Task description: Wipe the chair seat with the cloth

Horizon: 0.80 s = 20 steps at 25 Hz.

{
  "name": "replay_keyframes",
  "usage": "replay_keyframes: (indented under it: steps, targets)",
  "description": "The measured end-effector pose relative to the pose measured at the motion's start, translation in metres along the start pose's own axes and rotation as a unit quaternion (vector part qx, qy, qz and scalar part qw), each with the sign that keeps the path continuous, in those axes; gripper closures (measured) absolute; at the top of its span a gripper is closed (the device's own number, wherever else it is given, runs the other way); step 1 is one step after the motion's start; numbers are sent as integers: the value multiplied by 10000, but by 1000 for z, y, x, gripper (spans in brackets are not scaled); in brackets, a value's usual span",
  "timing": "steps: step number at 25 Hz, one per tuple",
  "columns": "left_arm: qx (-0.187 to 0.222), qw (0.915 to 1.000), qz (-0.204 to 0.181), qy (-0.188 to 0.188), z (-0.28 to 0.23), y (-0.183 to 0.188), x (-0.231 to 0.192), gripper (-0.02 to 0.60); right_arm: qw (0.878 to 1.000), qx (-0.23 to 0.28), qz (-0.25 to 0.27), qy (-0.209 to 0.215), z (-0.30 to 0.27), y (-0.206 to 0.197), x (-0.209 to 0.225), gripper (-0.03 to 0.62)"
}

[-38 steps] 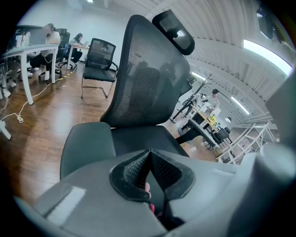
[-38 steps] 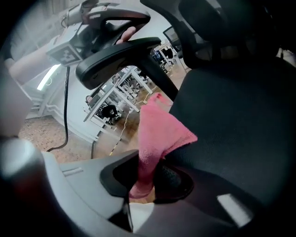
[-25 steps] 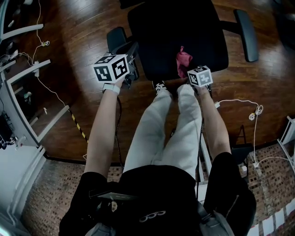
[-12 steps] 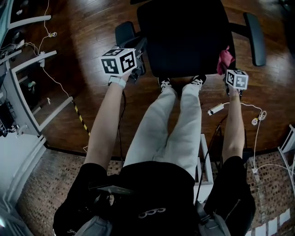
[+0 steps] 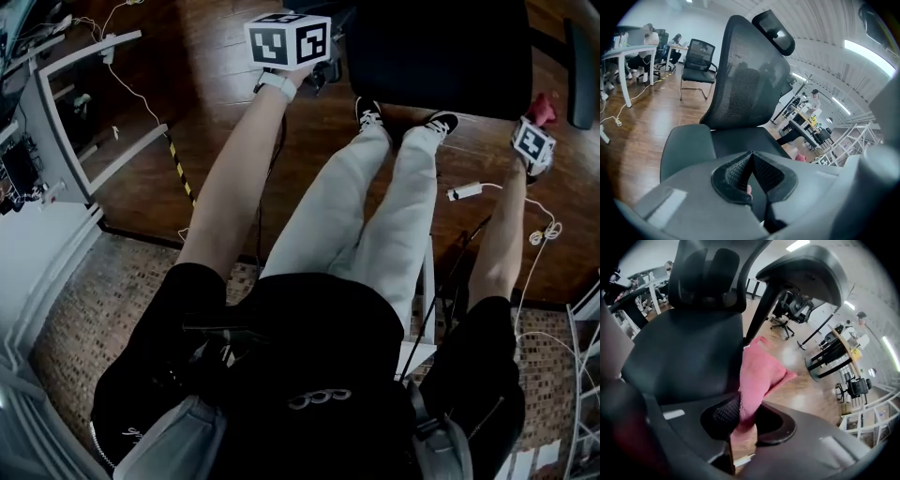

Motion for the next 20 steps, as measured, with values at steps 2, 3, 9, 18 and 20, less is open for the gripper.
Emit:
replay_keyframes:
  steps: [2,3,9,18,20]
  targets:
    - [-20,10000,27,10,0,-1,-2,588,9997,-133,70,177,-6,-7,-17,523]
    - [-22,10000,33,14,0,0,-3,588,9995,-147,106,241,-7,-8,-27,523]
    - [5,10000,36,15,3,-2,-1,588,9972,-213,354,616,11,-23,-90,523]
    - [20,10000,36,62,1,1,-5,588,9721,-25,1140,2050,62,-45,-274,523]
    - [56,10000,28,51,1,2,-5,588,9623,48,1306,2387,79,-46,-311,523]
Point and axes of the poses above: the fingertips, and each gripper's own axes: z backward along the fingers, x to its right, y out of its top, the point moved 4 cm from there along z, backward along the fingers, and after that the axes turned 11 degrees about -z, right-handed, at the moved point
